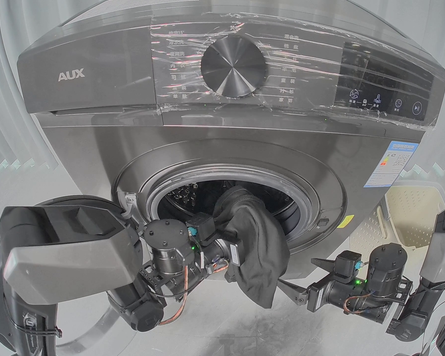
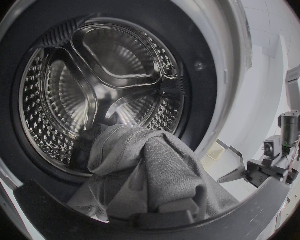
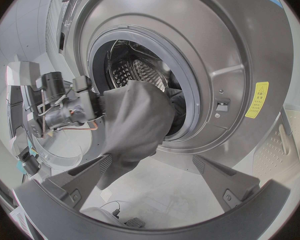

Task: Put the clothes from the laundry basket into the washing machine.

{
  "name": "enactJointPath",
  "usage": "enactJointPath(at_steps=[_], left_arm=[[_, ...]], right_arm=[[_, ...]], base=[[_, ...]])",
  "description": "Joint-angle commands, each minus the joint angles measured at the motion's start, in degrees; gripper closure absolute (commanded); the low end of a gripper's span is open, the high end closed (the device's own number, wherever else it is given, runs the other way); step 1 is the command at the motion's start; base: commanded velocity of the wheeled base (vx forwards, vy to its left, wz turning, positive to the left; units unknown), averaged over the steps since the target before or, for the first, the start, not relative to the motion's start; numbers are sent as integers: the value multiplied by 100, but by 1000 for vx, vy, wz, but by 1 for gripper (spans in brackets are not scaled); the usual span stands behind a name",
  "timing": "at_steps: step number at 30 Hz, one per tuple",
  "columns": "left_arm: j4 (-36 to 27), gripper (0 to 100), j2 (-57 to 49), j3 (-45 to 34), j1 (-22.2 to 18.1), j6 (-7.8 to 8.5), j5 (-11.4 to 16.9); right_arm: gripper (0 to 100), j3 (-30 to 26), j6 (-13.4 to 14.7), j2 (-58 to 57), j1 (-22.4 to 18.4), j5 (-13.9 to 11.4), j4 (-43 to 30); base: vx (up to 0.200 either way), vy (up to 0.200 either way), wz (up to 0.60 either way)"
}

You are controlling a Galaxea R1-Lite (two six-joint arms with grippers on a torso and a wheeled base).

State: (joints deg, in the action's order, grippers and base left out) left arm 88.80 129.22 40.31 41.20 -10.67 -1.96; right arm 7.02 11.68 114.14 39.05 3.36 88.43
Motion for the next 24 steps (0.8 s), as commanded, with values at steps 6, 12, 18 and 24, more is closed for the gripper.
enactJointPath(at_steps=[6, 12, 18, 24], left_arm=[[-82, 100, 1228, 1743, -508, -6, -23], [-477, 100, 1624, 2534, -693, 21, -59], [-1136, 100, 1729, 3202, -781, 47, -59], [-1848, 100, 1861, 4116, -825, 65, -67]], right_arm=[[0, -78, 1, -41, 130, 6, 8], [0, -69, 1, 3, 147, 15, 8], [0, -69, 1, 12, 191, 50, -1], [0, -78, -8, 21, 261, 59, -1]], base=[[0, 0, 0], [0, 0, 0], [0, 0, 0], [0, 0, 0]])
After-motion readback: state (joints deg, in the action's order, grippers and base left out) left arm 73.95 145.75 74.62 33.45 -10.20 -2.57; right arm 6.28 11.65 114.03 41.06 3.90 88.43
